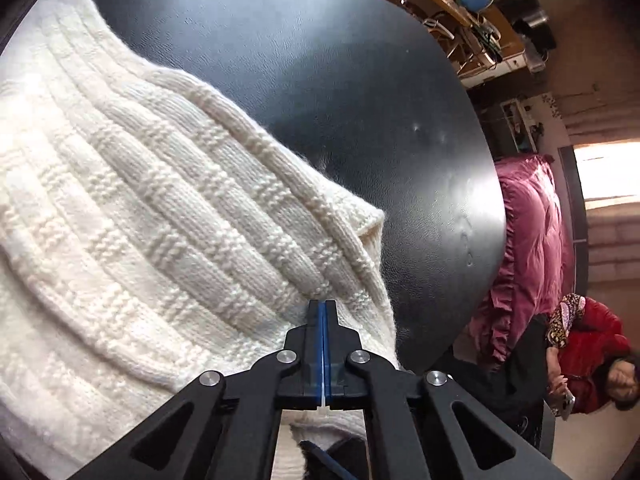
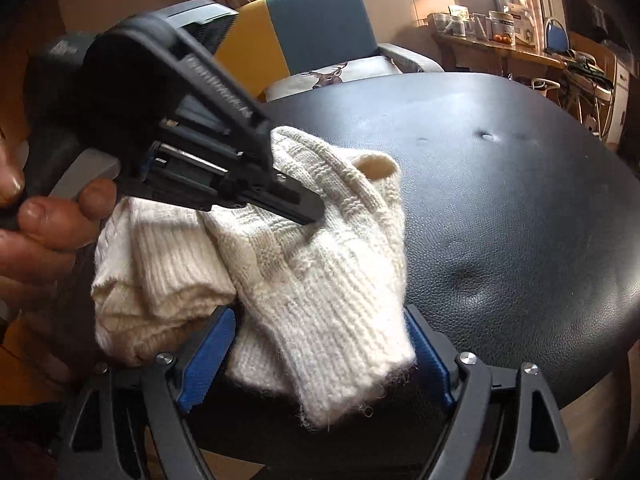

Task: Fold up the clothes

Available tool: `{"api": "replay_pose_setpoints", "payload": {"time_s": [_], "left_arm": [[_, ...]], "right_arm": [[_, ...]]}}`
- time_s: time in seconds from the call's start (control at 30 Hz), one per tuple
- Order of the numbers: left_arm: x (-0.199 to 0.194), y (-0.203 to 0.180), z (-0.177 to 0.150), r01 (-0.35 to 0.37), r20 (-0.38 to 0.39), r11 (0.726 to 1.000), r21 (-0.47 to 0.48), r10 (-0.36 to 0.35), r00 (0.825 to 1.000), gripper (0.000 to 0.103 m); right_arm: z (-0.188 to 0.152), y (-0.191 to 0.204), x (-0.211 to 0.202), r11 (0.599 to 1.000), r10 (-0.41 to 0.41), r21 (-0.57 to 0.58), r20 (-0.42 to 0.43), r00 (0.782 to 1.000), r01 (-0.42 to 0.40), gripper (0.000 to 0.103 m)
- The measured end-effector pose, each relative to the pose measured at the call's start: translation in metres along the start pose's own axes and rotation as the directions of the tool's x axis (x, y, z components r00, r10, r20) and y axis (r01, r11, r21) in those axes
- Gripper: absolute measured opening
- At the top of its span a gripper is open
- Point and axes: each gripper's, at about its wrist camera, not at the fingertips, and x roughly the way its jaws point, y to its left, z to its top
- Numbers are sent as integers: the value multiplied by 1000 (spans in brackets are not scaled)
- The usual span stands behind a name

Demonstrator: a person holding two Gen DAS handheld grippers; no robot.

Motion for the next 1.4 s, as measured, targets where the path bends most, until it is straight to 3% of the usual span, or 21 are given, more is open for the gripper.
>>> {"api": "replay_pose_setpoints", "payload": {"time_s": [0.03, 0.1, 0.2, 0.27, 0.33, 0.47, 0.53, 0.57, 0.6, 0.63, 0.67, 0.73, 0.87, 0.97, 1.03, 1.17, 1.27, 1.4], "left_arm": [[-10, 4, -2, 52, 17, 999, -2, -52, 999, 0], [-25, 2, -7, 65, 46, 997, 35, -67, 997, 0], [-16, -5, -9, 44, -45, 997, 67, -41, 998, 5], [0, -9, -10, 31, -103, 998, 57, -25, 994, 16], [14, -9, -6, 26, -141, 1000, 17, -23, 990, 33], [33, -20, 2, -9, -174, 1000, -17, 6, 985, 48], [36, -26, 6, -9, -183, 1000, -6, 8, 983, 71], [37, -28, 7, -22, -179, 1000, -4, 21, 984, 71], [39, -29, 7, -41, -172, 999, 1, 40, 984, 65], [39, -30, 7, -82, -152, 996, 18, 84, 985, 35], [39, -30, 6, -114, -135, 993, 32, 118, 984, 17], [37, -19, 6, -74, -125, 997, -6, 73, 990, 7], [13, -2, 0, 2, -56, 998, -63, -5, 998, 5], [-25, 1, -10, 140, 48, 990, -33, -138, 989, 5], [-61, 0, -20, 204, 143, 978, 29, -206, 968, 5], [-143, 36, -41, 256, 311, 963, 83, -269, 912, 5], [-183, 96, -65, 191, 392, 982, 5, -177, 903, 6], [-195, 178, -108, 71, 411, 977, -200, 18, 912, 7]], "right_arm": [[1, -4, -2, 1000, 15, 25, 1, 1000, -15, 85], [8, -16, -10, 993, 53, 105, 14, 998, -54, 85], [14, -38, -22, 976, 83, 198, 37, 996, -89, 85], [15, -45, -26, 966, 96, 239, 43, 994, -103, 85], [11, -41, -32, 968, 89, 232, 36, 995, -95, 85], [18, -36, -17, 980, 52, 194, 8, 999, -53, 85], [17, -36, -14, 979, 51, 195, 12, 999, -52, 85], [16, -36, -13, 979, 50, 195, 13, 999, -52, 85], [16, -36, -12, 979, 51, 196, 14, 999, -53, 85], [16, -36, -11, 979, 53, 198, 15, 998, -55, 85], [16, -36, -11, 978, 54, 199, 16, 998, -56, 85], [16, -36, -9, 978, 55, 199, 18, 998, -57, 85], [18, -33, -6, 981, 48, 189, 17, 999, -50, 85], [21, -31, -5, 981, 39, 189, 11, 999, -41, 85], [24, -31, -5, 980, 33, 196, 18, 999, -36, 85], [25, -35, -15, 978, 27, 208, 36, 999, -34, 85], [28, -32, -21, 979, 30, 200, 51, 998, -40, 85], [33, -18, -25, 984, 75, 158, 53, 996, -83, 85]]}}
